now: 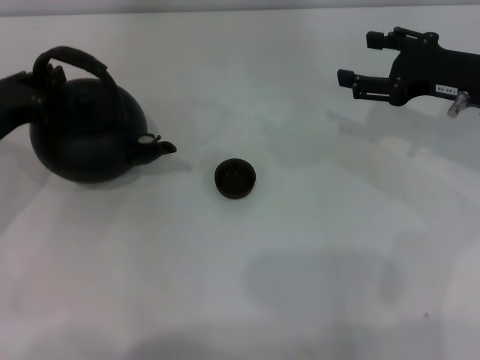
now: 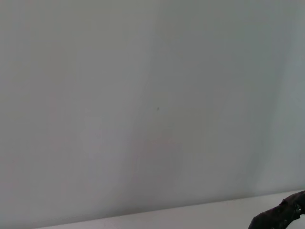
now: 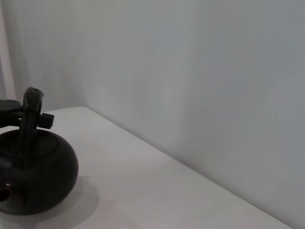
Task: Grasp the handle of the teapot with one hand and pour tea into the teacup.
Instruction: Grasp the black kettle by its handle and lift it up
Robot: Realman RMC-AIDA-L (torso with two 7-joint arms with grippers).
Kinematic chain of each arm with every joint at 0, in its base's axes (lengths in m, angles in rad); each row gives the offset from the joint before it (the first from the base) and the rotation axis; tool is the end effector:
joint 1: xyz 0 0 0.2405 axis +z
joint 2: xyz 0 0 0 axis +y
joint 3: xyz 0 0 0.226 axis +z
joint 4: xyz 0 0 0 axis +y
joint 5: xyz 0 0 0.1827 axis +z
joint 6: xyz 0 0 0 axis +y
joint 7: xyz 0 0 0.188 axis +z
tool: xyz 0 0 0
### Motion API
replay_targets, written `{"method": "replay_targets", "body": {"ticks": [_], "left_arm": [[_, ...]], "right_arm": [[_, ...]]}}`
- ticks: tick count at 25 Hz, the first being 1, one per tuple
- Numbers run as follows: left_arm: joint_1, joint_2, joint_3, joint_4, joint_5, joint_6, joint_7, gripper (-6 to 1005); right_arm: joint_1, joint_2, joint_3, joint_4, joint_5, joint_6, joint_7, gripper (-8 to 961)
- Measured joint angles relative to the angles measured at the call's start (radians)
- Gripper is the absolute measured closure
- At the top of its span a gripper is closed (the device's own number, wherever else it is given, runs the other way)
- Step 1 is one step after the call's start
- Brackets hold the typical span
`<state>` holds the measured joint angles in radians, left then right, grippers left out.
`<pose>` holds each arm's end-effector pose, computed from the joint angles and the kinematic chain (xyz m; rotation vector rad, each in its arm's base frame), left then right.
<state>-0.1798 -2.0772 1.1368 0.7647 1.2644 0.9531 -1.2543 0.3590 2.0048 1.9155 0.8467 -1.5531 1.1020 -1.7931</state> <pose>-0.2827 0.3308 0.0149 -2.0400 -0.8163 -0.6617 0.2186 0.3461 -0.0093 -2.4919 0.4495 0.5120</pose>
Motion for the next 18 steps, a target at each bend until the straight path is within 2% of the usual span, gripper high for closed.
{"method": "replay_targets", "body": {"ticks": [3,10,15,18], "left_arm": [[-0.003,0.0,0.011,0.082,0.096,-0.029,-0.107,867],[-0.007,0.001,0.116,0.294,0.353,-0.133,-0.39,866],[-0.03,0.004,0.15,0.387,0.501,-0.129,-0.561,866],[-0.045,0.004,0.177,0.452,0.653,-0.125,-0.694,866]], "right_arm": [[0.0,0.0,0.001,-0.008,0.012,-0.001,-0.011,102],[-0.001,0.0,0.002,-0.017,0.045,-0.003,-0.037,102],[-0.006,0.0,0.006,-0.024,0.073,-0.003,-0.06,103],[-0.009,-0.001,0.019,-0.036,0.087,0.0,-0.072,103]]}}
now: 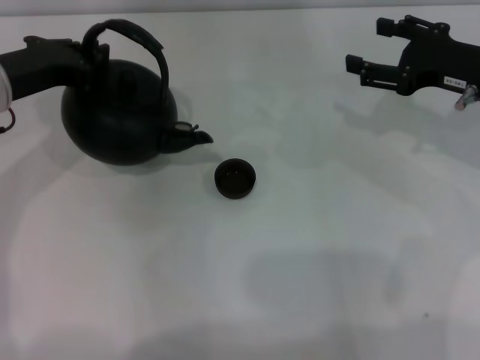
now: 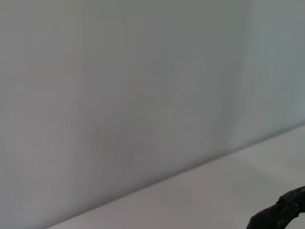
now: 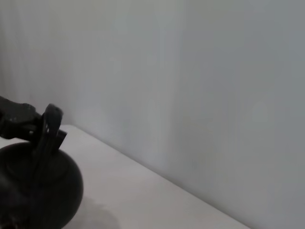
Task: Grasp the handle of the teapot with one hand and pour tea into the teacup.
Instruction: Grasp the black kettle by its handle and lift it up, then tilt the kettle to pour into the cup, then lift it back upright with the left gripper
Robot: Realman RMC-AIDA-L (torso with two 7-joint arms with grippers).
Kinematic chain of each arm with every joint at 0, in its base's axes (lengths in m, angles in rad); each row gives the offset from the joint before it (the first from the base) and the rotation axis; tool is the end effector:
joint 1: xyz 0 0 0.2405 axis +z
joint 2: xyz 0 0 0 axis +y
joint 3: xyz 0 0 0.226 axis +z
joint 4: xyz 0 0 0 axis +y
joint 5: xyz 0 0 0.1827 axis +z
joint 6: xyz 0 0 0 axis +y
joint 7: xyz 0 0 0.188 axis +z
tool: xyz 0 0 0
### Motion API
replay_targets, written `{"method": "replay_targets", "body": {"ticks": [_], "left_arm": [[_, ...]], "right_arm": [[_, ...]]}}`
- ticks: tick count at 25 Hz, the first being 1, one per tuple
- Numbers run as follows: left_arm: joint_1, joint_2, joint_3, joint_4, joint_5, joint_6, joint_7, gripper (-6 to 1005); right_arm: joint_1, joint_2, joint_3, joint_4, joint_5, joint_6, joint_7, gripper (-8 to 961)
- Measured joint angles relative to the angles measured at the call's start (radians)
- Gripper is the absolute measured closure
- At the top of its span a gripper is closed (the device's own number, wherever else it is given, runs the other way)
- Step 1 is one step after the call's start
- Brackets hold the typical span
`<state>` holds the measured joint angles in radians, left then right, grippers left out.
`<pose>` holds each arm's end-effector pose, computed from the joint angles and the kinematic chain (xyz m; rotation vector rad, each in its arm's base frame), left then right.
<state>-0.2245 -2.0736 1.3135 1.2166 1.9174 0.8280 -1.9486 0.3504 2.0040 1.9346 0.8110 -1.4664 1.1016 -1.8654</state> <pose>-0.2297 0.3586 0.0093 -2.2295 -0.7698 -0.3363 0.2200 0.3487 -0.0013 -2.4303 0.4434 0.5772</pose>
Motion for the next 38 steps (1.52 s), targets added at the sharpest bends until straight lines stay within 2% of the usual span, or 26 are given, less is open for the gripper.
{"method": "replay_targets", "body": {"ticks": [5,9,19,38], "left_arm": [[-0.011,0.0,0.068,0.105,0.263,0.0,-0.214,865],[-0.012,-0.002,0.105,0.171,0.38,0.0,-0.294,866],[-0.02,-0.002,0.197,0.258,0.535,0.005,-0.391,867],[-0.133,-0.002,0.255,0.265,0.684,0.076,-0.47,867]], "right_arm": [[-0.008,0.0,0.011,-0.006,0.018,0.004,-0.016,103],[-0.014,-0.001,0.011,-0.009,0.03,0.005,-0.027,103],[-0.016,-0.001,0.018,-0.014,0.032,0.006,-0.028,102],[-0.014,-0.001,0.024,-0.02,0.043,0.005,-0.04,102]]}}
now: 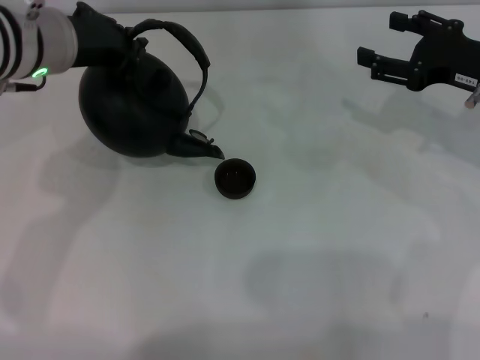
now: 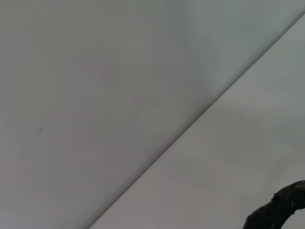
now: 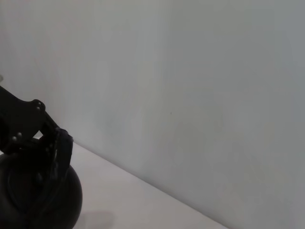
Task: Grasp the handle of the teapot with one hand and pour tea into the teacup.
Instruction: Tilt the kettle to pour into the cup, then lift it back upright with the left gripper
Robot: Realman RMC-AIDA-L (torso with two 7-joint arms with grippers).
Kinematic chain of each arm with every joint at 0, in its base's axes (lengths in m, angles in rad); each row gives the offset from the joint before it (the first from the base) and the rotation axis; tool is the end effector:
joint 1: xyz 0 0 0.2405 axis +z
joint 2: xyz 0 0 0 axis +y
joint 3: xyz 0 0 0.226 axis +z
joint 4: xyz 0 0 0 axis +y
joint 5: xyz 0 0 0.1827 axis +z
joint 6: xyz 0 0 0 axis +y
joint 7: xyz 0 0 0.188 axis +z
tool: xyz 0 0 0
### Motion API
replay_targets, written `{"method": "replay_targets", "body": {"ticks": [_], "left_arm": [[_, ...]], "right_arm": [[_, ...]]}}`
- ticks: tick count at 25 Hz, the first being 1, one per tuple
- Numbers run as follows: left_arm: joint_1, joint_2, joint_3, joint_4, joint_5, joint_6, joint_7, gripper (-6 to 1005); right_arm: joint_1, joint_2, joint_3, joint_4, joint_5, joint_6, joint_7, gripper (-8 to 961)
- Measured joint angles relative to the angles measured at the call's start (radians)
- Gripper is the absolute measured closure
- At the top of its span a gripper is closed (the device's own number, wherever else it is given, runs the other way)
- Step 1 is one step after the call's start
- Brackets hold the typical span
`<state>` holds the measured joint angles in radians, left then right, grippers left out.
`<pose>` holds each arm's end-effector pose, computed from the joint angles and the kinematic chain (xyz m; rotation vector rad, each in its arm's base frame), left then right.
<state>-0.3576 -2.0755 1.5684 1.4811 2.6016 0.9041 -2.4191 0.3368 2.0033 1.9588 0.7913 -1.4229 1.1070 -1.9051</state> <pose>-0.1763 0.3718 -0.0086 -2.3139 -0.4381 0.1232 0.2252 0.3487 0.0060 -2.3830 0.4514 0.6082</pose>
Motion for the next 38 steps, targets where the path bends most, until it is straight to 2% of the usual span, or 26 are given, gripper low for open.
{"method": "replay_targets", "body": {"ticks": [10,22,31,38], "left_arm": [[-0.055,-0.002,0.058,-0.011,0.115,0.012,-0.069,867],[-0.108,0.0,0.105,-0.019,0.131,0.03,-0.083,871],[-0.14,-0.003,0.169,-0.021,0.224,0.059,-0.124,871],[-0.154,-0.002,0.178,-0.021,0.231,0.063,-0.136,874]], "right_arm": [[0.002,0.0,0.0,-0.001,0.001,-0.005,0.0,103],[0.006,0.0,0.009,-0.03,0.016,-0.007,-0.024,105],[0.005,0.0,0.014,-0.039,0.027,-0.007,-0.037,107],[0.005,0.0,0.014,-0.042,0.027,-0.007,-0.038,108]]}}
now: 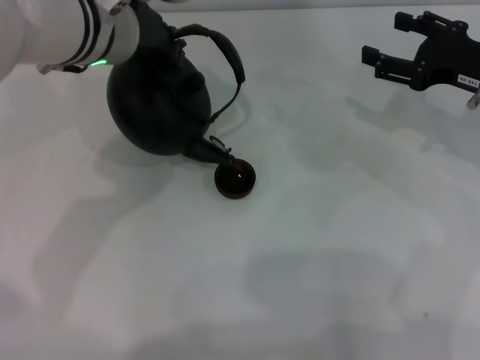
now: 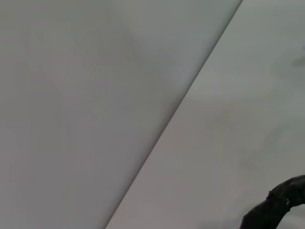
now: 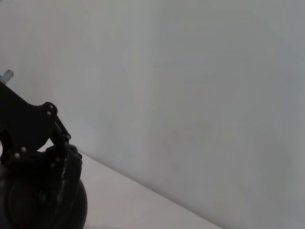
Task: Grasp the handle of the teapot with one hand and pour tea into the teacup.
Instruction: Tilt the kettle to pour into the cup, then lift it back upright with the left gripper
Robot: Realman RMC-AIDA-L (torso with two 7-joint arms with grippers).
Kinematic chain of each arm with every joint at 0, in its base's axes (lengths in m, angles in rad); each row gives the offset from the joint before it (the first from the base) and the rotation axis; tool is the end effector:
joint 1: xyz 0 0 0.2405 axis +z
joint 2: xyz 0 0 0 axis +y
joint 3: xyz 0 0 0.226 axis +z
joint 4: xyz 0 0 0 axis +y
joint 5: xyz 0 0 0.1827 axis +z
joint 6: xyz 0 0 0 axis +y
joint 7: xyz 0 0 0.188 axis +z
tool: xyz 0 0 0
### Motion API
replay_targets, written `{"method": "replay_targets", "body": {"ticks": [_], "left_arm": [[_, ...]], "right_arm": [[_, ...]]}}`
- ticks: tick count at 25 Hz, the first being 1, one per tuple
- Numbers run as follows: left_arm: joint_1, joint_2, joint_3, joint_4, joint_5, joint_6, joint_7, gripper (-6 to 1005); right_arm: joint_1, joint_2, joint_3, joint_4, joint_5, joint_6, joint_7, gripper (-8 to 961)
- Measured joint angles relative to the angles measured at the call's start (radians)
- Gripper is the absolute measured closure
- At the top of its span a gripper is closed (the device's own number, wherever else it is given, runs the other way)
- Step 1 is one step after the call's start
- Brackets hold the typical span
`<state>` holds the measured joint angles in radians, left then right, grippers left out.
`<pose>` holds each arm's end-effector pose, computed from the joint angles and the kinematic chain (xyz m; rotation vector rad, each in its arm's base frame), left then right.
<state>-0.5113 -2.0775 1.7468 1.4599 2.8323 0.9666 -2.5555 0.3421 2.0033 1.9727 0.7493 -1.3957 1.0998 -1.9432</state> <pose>-0.1420 0.3766 -0.0379 -2.3593 -0.1944 0.3331 0.2311 0.3500 0.0064 -2.3552 0.4654 0.6143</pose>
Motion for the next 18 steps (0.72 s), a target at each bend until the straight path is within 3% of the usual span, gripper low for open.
{"method": "replay_targets", "body": {"ticks": [18], "left_arm": [[-0.02,0.002,0.0,0.002,0.002,0.027,0.005,874]], "right_arm": [[0.0,0.0,0.0,-0.008,0.0,-0.008,0.0,108]]}}
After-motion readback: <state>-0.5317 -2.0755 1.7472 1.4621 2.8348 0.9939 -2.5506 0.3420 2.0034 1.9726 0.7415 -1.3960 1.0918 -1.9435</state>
